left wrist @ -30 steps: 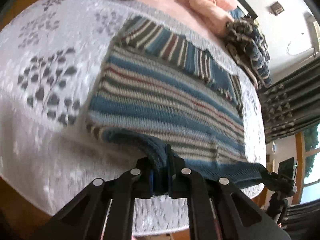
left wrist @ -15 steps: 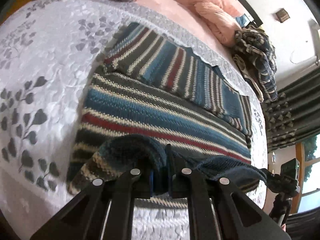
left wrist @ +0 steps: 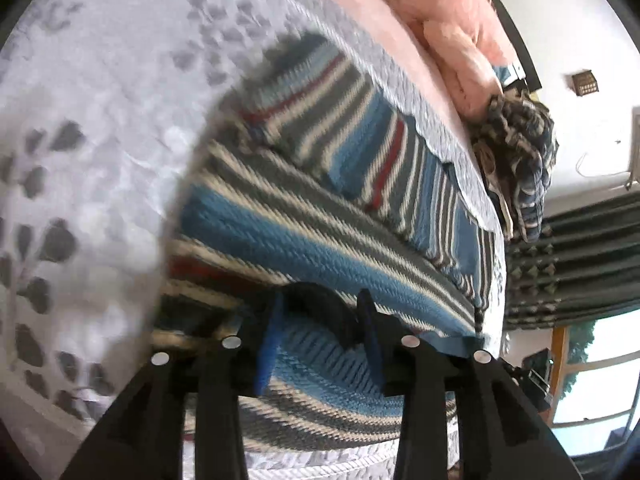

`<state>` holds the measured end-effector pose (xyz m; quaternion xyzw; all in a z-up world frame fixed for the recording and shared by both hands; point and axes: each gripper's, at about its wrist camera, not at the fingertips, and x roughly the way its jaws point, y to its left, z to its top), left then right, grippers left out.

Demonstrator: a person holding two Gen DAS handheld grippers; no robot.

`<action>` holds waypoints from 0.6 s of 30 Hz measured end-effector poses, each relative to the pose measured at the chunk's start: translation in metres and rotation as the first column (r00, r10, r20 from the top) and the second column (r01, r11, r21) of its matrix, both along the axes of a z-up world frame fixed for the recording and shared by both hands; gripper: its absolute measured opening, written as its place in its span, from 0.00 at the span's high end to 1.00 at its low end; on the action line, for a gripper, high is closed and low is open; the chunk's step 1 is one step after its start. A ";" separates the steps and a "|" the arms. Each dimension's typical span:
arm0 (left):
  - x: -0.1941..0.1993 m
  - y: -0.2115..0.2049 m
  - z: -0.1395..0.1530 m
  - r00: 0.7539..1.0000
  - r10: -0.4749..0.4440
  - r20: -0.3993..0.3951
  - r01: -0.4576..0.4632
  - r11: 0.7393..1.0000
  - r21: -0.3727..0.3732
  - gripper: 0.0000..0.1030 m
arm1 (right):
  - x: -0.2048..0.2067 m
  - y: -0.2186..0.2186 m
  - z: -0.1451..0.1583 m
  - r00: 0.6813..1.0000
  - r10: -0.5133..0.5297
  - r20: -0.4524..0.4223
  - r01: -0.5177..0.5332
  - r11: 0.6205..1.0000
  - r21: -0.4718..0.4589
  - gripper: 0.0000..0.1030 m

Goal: Fold small clothes
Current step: 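Lift the hem with both tools and fold it toward the collar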

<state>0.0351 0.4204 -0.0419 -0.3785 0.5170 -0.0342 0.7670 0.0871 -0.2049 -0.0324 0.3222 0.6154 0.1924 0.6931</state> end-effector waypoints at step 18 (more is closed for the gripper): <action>0.038 -0.064 -0.004 0.926 -0.370 -0.071 0.364 0.830 0.422 0.49 | 0.029 0.106 -0.008 0.887 0.451 0.101 -0.396 0.855 -0.337 0.40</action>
